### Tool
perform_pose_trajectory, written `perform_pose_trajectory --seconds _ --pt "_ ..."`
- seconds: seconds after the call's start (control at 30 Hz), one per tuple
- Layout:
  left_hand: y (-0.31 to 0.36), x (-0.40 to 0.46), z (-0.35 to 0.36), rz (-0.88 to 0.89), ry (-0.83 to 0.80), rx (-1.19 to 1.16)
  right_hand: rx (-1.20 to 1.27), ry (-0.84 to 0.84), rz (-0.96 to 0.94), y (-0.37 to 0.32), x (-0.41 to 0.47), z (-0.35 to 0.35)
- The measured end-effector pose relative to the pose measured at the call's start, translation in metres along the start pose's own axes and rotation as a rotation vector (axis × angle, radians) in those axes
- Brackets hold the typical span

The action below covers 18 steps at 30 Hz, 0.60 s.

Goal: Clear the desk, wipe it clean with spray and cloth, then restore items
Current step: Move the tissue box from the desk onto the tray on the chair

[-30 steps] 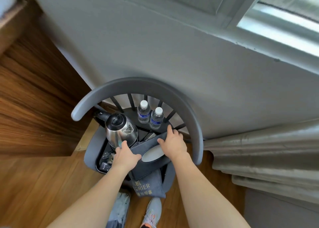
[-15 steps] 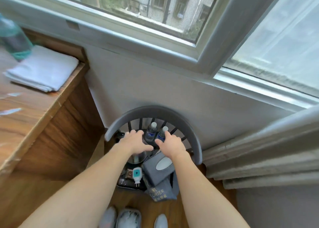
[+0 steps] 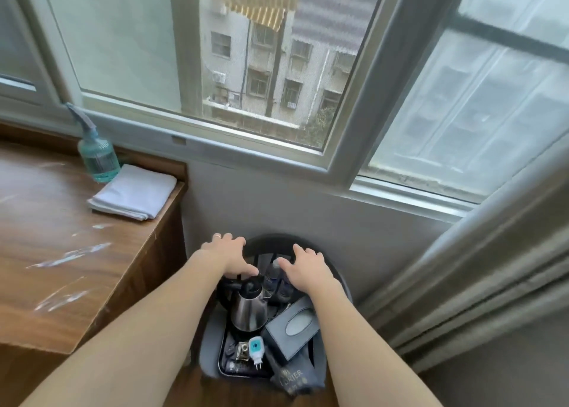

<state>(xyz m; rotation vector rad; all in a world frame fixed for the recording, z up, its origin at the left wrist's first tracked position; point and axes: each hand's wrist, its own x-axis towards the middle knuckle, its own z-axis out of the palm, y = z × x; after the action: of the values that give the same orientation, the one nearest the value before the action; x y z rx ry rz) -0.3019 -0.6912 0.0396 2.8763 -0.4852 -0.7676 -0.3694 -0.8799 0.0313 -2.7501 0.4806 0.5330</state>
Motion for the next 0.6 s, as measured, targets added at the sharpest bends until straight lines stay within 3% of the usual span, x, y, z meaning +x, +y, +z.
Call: perform_pose_trajectory --seconds 0.33,0.6 --pt "-0.051 -0.092 0.012 -0.12 0.037 0.067 -0.048 -0.051 -0.187 -0.061 -0.062 0.027" --pt "-0.12 -0.124 -0.01 -0.141 0.079 -0.006 -0.074 -0.034 -0.223 -0.14 -0.081 0.025"
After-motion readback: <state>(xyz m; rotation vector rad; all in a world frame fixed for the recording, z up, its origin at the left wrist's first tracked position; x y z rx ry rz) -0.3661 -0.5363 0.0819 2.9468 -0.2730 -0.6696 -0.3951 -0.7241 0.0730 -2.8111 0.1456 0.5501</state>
